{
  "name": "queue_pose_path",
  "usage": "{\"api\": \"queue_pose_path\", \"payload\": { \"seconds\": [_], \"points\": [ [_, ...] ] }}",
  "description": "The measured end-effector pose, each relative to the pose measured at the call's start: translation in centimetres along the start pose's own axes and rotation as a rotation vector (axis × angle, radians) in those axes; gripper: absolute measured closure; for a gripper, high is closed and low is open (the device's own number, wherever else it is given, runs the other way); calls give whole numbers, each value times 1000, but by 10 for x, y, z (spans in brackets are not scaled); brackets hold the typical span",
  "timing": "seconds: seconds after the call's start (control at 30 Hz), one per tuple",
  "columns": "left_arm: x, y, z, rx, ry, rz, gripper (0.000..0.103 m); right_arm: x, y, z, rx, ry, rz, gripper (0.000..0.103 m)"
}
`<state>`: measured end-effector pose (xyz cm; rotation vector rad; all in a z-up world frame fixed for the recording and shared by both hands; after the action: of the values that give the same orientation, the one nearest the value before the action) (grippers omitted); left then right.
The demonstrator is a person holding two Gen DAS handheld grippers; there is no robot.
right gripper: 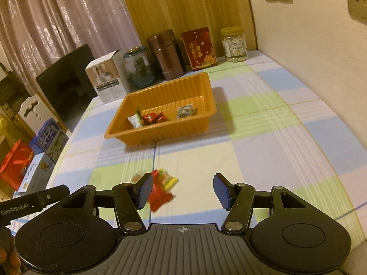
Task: Organize snacks
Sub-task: 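Withdraw both open tools from the tray toward the remaining snacks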
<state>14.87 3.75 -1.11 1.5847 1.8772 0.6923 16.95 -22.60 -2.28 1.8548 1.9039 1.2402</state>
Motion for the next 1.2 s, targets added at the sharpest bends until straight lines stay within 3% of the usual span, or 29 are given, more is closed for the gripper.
{"api": "queue_pose_path", "payload": {
  "seconds": [0.5, 1.03, 1.2],
  "points": [
    [0, -30, -17, 35, 22, 43, 25, 8, -31, -18, 40, 6, -8, 44],
    [-2, -39, -11, 61, 20, 56, 25, 9, -34, -12, 54, 3, -26, 44],
    [-1, -38, -5, 68, 18, 49, 25, 15, -35, -4, 58, -8, -88, 44]
  ]
}}
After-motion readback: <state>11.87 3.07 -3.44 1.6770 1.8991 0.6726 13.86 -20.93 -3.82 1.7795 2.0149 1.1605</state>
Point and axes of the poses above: each gripper's, at about its wrist camera, not at the fingertips, and z roughly the way its jaws point, x to its left, y to its top, the point moved 1 cm from there along z, roughly the way its jaws point, and after that the axes turned 6 degrees about y, right-handed, at the moved point
